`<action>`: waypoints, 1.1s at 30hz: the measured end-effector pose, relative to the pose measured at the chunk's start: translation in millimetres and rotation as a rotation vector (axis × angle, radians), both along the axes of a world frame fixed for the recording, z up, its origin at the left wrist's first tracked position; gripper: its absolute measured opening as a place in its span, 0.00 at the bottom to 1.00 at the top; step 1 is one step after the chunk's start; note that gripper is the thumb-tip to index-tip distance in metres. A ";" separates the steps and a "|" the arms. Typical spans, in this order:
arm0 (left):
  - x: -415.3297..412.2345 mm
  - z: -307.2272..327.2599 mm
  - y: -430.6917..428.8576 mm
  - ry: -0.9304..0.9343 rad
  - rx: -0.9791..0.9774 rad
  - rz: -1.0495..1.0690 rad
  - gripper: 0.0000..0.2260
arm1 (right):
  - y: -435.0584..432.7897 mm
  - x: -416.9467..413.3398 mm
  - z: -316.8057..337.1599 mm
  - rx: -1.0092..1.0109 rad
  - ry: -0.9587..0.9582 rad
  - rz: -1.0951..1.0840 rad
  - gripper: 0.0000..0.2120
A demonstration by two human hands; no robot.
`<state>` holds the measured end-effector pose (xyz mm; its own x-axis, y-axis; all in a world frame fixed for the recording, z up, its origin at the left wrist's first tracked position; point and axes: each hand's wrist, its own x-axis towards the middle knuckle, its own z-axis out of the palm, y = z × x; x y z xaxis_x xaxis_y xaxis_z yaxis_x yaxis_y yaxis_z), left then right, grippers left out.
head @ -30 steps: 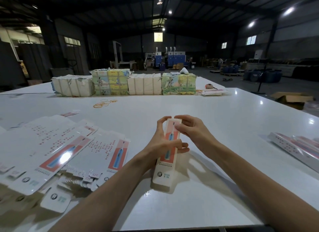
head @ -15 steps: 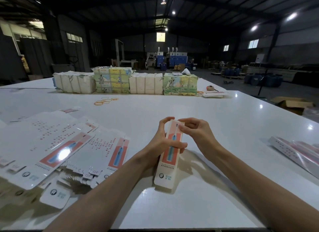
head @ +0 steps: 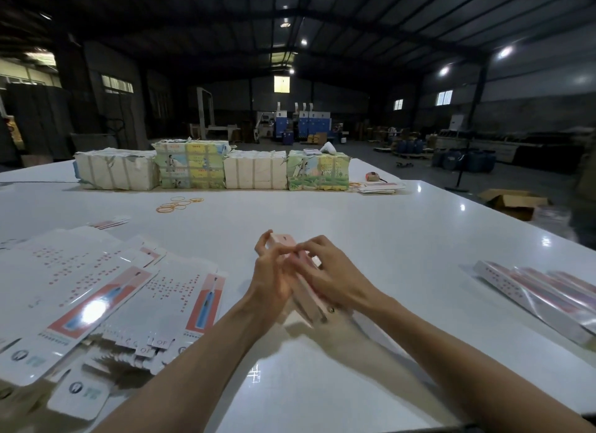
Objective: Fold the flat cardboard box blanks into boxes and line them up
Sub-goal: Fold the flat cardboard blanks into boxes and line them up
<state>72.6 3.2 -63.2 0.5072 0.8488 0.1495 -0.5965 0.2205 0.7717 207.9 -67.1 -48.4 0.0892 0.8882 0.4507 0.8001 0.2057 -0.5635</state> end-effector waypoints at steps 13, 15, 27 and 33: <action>-5.4 -13.6 -3.8 0.677 0.702 -0.191 0.12 | -84.6 78.7 6.2 -0.081 -0.350 -0.430 0.15; -5.6 -13.8 -6.6 0.735 0.799 -0.213 0.12 | -109.3 108.1 6.3 -0.155 -0.339 -0.531 0.17; 3.8 -10.2 -13.1 0.771 0.819 -0.191 0.14 | -205.8 181.1 -6.7 -0.299 -0.547 -0.844 0.23; 4.8 -11.2 -9.0 0.791 0.842 -0.185 0.14 | -140.2 135.0 9.9 -0.210 -0.592 -0.654 0.18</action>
